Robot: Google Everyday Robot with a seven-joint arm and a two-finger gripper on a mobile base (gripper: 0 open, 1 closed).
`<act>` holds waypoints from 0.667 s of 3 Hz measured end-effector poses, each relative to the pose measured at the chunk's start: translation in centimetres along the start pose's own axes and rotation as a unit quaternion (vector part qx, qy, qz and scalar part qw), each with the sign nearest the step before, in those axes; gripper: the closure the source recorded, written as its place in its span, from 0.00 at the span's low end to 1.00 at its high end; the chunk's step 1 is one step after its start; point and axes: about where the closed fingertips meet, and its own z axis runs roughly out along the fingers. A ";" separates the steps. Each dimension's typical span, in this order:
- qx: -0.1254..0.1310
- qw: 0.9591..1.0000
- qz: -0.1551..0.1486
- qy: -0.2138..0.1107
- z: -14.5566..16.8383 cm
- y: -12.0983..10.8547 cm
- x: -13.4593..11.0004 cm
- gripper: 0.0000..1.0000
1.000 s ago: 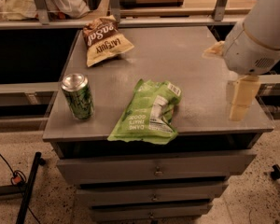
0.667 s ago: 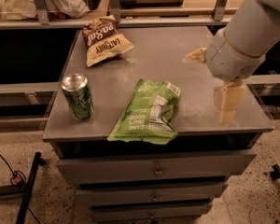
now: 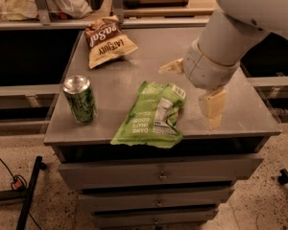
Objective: Move green rice chip bag near brown chip bag
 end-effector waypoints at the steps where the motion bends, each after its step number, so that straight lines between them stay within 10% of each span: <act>1: -0.021 0.999 -0.040 -0.008 1.7 -0.2 -1.6 0.00; 2: -0.041 0.997 -0.064 -0.011 3.8 -0.2 -3.0 0.00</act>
Offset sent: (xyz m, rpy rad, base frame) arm -0.0133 0.0546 -0.0547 -0.0773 0.0802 0.1975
